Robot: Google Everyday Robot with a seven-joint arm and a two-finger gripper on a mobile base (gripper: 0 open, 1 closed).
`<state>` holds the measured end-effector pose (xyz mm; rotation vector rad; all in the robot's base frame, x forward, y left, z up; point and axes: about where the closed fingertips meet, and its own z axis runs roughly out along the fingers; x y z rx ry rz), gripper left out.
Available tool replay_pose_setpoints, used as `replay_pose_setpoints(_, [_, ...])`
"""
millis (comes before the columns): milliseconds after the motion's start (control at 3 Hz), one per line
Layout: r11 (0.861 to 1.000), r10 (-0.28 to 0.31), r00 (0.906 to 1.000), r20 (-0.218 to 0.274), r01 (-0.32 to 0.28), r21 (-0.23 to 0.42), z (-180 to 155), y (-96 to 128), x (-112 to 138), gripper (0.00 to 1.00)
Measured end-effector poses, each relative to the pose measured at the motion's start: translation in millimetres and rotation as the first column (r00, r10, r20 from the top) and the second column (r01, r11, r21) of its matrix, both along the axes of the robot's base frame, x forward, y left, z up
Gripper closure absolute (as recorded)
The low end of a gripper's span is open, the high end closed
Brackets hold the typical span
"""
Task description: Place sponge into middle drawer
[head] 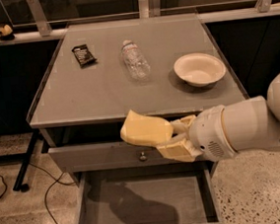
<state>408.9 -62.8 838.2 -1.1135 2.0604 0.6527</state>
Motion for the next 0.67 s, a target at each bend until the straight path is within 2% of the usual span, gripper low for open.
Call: replay_pose_setpoints(667, [0.993,-0.102,0.9939,-0.043,0.104,0.063,-65.6,-11.9,-29.4,1.0])
